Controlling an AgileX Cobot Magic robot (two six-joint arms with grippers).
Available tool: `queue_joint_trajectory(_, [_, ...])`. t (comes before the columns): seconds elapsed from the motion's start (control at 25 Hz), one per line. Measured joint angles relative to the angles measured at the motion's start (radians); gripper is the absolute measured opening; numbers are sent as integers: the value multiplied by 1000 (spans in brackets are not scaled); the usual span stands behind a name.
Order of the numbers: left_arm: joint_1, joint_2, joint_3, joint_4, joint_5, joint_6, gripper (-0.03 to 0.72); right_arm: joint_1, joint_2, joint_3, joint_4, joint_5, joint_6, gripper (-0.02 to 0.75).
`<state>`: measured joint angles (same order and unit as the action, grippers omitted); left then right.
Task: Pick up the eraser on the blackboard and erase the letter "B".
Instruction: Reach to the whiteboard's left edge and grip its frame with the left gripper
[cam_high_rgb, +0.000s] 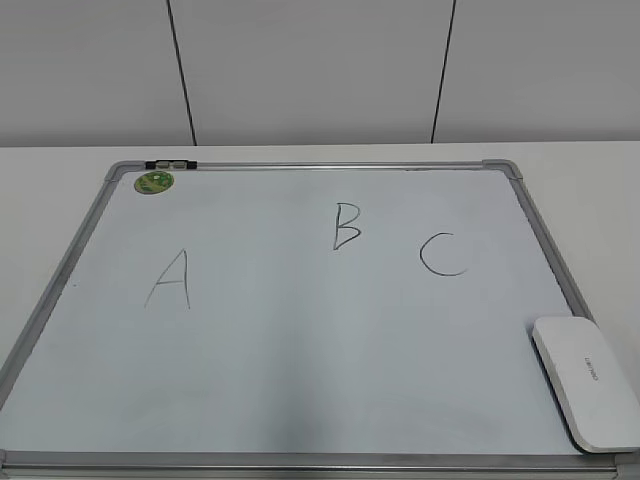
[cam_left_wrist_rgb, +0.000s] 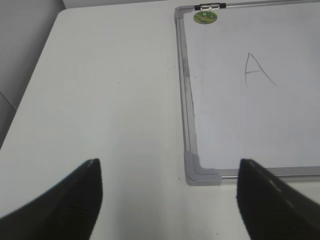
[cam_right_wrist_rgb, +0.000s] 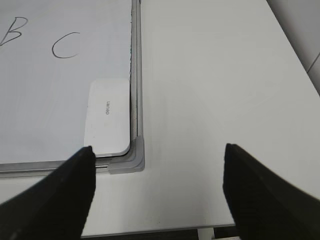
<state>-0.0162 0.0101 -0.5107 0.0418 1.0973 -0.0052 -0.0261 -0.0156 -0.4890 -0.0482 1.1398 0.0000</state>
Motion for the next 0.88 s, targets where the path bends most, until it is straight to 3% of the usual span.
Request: queue_joint_trajectory(0.88, [0, 0, 0, 0, 0, 0, 576, 0, 0, 0, 0, 0, 0, 588])
